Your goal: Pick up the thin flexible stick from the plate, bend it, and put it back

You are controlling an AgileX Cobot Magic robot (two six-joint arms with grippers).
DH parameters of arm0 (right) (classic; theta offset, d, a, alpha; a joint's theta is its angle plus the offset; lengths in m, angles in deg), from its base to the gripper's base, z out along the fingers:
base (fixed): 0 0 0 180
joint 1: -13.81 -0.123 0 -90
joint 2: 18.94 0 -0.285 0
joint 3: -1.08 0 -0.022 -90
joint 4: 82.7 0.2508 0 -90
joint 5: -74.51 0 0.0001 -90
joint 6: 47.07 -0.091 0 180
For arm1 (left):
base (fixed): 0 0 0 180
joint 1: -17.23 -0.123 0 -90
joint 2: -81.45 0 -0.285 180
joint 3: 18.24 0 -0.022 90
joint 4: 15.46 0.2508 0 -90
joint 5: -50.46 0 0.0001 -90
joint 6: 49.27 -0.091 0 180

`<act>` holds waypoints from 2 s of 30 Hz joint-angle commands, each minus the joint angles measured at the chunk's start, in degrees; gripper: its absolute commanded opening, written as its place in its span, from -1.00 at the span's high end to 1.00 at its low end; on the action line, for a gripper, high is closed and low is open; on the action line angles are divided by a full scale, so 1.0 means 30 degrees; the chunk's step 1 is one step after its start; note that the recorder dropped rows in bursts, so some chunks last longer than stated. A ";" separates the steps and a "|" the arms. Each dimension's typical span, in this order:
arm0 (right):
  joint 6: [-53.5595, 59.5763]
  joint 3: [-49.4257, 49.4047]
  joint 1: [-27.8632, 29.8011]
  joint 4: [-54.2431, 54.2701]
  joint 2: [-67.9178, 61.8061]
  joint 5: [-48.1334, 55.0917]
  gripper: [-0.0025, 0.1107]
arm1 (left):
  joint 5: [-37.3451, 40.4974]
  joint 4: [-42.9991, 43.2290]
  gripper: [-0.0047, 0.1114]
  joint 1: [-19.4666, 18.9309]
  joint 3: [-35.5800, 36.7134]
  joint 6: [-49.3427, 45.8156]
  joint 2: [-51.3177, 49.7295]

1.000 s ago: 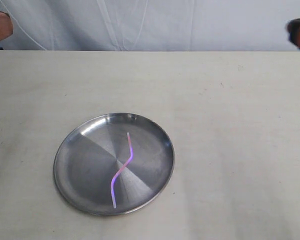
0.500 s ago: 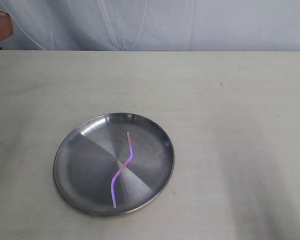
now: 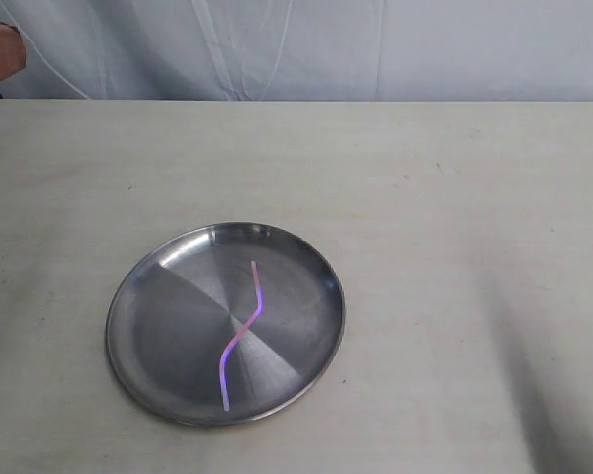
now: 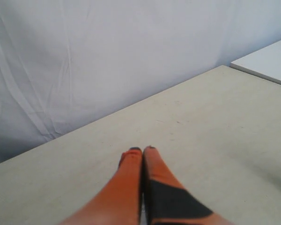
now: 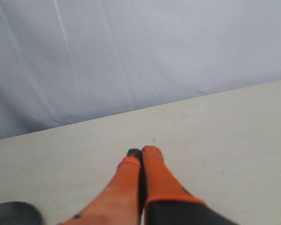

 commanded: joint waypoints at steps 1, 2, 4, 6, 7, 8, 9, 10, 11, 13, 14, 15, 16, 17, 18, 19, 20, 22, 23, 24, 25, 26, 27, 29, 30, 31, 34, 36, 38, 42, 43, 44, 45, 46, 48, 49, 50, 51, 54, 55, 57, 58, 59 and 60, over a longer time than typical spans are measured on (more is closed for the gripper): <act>-0.0346 -0.0390 0.1878 -0.0567 0.1531 0.1606 0.97 | -0.0096 0.0116 0.91 -0.0006 0.0111 0.0109 -0.0033; -0.0346 -0.0390 0.2088 -0.0627 0.1831 0.1988 0.97 | -0.0096 0.0116 0.91 -0.0006 0.0111 0.0109 -0.0033; -0.0346 -0.0430 0.2495 -0.0695 0.2341 0.2843 0.97 | -0.0096 0.0116 0.91 -0.0006 0.0111 0.0109 -0.0033; -0.0632 -0.0506 0.2723 -0.0821 0.2711 0.3615 0.97 | -0.0096 0.0116 0.91 -0.0006 0.0111 0.0109 -0.0033; -0.0898 -0.0658 0.2816 -0.0958 0.2888 0.3963 0.97 | -0.0096 0.0116 0.91 -0.0006 0.0111 0.0109 -0.0033; -0.1259 -0.0744 0.2874 -0.1110 0.2993 0.4308 0.97 | -0.0096 0.0116 0.91 -0.0006 0.0111 0.0109 -0.0033; -0.1791 -0.0744 0.2910 -0.1414 0.3165 0.4601 0.97 | -0.0096 0.0116 0.91 -0.0006 0.0111 0.0109 -0.0033; -0.2282 -0.0744 0.2961 -0.1646 0.3263 0.4806 0.97 | -0.0096 0.0116 0.91 -0.0006 0.0111 0.0109 -0.0033; -0.2560 -0.0744 0.2961 -0.1881 0.3431 0.5000 0.97 | -0.0096 0.0116 0.91 -0.0006 0.0111 0.0109 -0.0033; -0.2773 -0.0744 0.2961 -0.2280 0.3602 0.5996 0.97 | -0.0096 0.0116 0.91 -0.0006 0.0111 0.0109 -0.0033; -0.2773 -0.0744 0.2961 -0.2321 0.3602 0.5992 0.97 | -0.0096 0.0116 0.91 -0.0006 0.0111 0.0109 -0.0033; -0.2773 -0.0744 0.2961 -0.2358 0.3602 0.5992 0.97 | -0.0096 0.0116 0.91 -0.0006 0.0111 0.0109 -0.0033; -0.2631 -0.0744 0.2961 -0.2411 0.3602 0.5992 0.97 | -0.0096 0.0116 0.91 -0.0006 0.0111 0.0109 -0.0033; -0.2384 -0.0744 0.2961 -0.2411 0.3602 0.5992 0.97 | -0.0091 0.0116 0.91 -0.0006 0.0111 0.0054 -0.0033; -0.2163 -0.0744 0.2961 -0.2411 0.3602 0.5992 0.97 | -0.0091 0.0116 0.91 -0.0006 0.0111 0.0054 -0.0033; -0.1526 -0.0744 0.2961 -0.2411 0.3602 0.5992 0.97 | -0.0091 0.0116 0.91 -0.0006 0.0111 0.0054 -0.0033; -0.1247 -0.0744 0.2961 -0.2411 0.3602 0.5992 0.97 | -0.0091 0.0116 0.91 -0.0006 0.0111 0.0054 -0.0033; -0.1063 -0.0744 0.2961 -0.2374 0.3684 0.5921 0.97 | -0.0091 0.0116 0.91 -0.0006 0.0111 0.0054 -0.0033; -0.1063 -0.0744 0.2961 -0.2324 0.3833 0.5927 0.97 | -0.0091 0.0116 0.91 -0.0006 0.0111 0.0054 -0.0033; -0.1063 -0.0744 0.2961 -0.2324 0.3923 0.5927 0.97 | -0.0091 0.0116 0.91 -0.0006 0.0111 0.0054 -0.0033; -0.1063 -0.0744 0.2961 -0.2324 0.3923 0.5927 0.97 | -0.0091 0.0116 0.91 -0.0006 0.0111 0.0054 -0.0033; -0.1063 -0.0744 0.2961 -0.2278 0.3916 0.5927 0.97 | -0.0091 0.0116 0.91 -0.0006 0.0111 0.0054 -0.0033; -0.1063 -0.0744 0.2961 -0.2278 0.3916 0.5927 0.97 | -0.0091 0.0116 0.91 -0.0006 0.0111 0.0054 -0.0033; -0.1063 -0.0744 0.2961 -0.2241 0.3916 0.5927 0.97 | -0.0091 0.0116 0.91 -0.0006 0.0111 0.0054 -0.0033; -0.1063 -0.0744 0.2961 -0.2241 0.3916 0.5927 0.97 | -0.0091 0.0116 0.91 -0.0006 0.0111 0.0054 -0.0033; -0.1063 -0.0744 0.2961 -0.2241 0.3916 0.5927 0.97 | -0.0091 0.0116 0.91 -0.0006 0.0111 0.0054 -0.0033; -0.1063 -0.0744 0.2961 -0.2205 0.3916 0.5927 0.97 | -0.0091 0.0116 0.91 -0.0006 0.0111 0.0054 -0.0033; -0.1063 -0.0744 0.2961 -0.2205 0.3916 0.5927 0.97 | -0.0091 0.0116 0.91 -0.0006 0.0111 0.0089 -0.0033; -0.1063 -0.0744 0.2961 -0.2205 0.3916 0.5927 0.97 | -0.0091 0.0116 0.91 -0.0006 0.0111 0.0089 -0.0033; -0.1063 -0.0744 0.2961 -0.2205 0.3916 0.5927 0.97 | 0.0269 0.1783 0.91 0.0037 0.0165 -0.0296 0.0499; -0.1063 -0.0744 0.2961 -0.2205 0.3916 0.5927 0.97 | 0.0389 0.1783 0.91 0.0001 0.0401 -0.0296 0.0883; -0.1099 -0.0744 0.2961 -0.2202 0.3916 0.5927 0.97 | 0.0356 0.1783 0.91 0.0001 0.0798 -0.0296 0.1400; -0.1099 -0.0744 0.2961 -0.2202 0.3916 0.5927 0.97 | 0.0186 0.1783 0.91 0.0001 0.1214 -0.0296 0.1996; -0.1099 -0.0744 0.2961 -0.2202 0.3916 0.5927 0.97 | -0.0250 0.1927 0.91 0.0001 0.1873 -0.0254 0.2656; -0.1099 -0.0744 0.2961 -0.2202 0.3916 0.5927 0.97 | -0.1391 0.1928 0.91 -0.0052 0.3435 -0.0254 0.3943; -0.1099 -0.0744 0.2961 -0.2202 0.3916 0.5927 0.97 | -0.1914 0.1928 0.91 -0.0234 0.4259 -0.0057 0.4634; -0.1099 -0.0744 0.2961 -0.2202 0.3916 0.5927 0.97 | -0.2314 0.2173 0.91 -0.0578 0.5057 0.0497 0.5309; -0.1099 -0.0744 0.2961 -0.2202 0.3916 0.5927 0.97 | -0.2407 0.2422 0.91 -0.0943 0.5669 0.1342 0.5828; -0.1099 -0.0744 0.2961 -0.2202 0.3916 0.5927 0.97 | -0.2326 0.3064 0.91 -0.2437 0.7492 0.3589 0.7620; -0.1099 -0.0744 0.2961 -0.2202 0.3916 0.5927 0.97 | -0.2325 0.3064 0.91 -0.3074 0.8155 0.3935 0.8137; -0.1099 -0.0744 0.2961 -0.2202 0.3916 0.5927 0.97 | -0.2291 0.3064 0.91 -0.3943 0.8954 0.4256 0.8993; -0.1099 -0.0744 0.2961 -0.2202 0.3916 0.5927 0.97 | -0.2249 0.3064 0.91 -0.4392 0.9469 0.4569 0.9519; -0.1099 -0.0744 0.2961 -0.2156 0.3916 0.5927 0.97 | -0.2249 0.3064 0.91 -0.4800 0.9789 0.4764 0.9861; -0.1099 -0.0744 0.2961 -0.2156 0.3916 0.5927 0.97 | -0.2249 0.3064 0.91 -0.5111 1.0177 0.5032 1.0188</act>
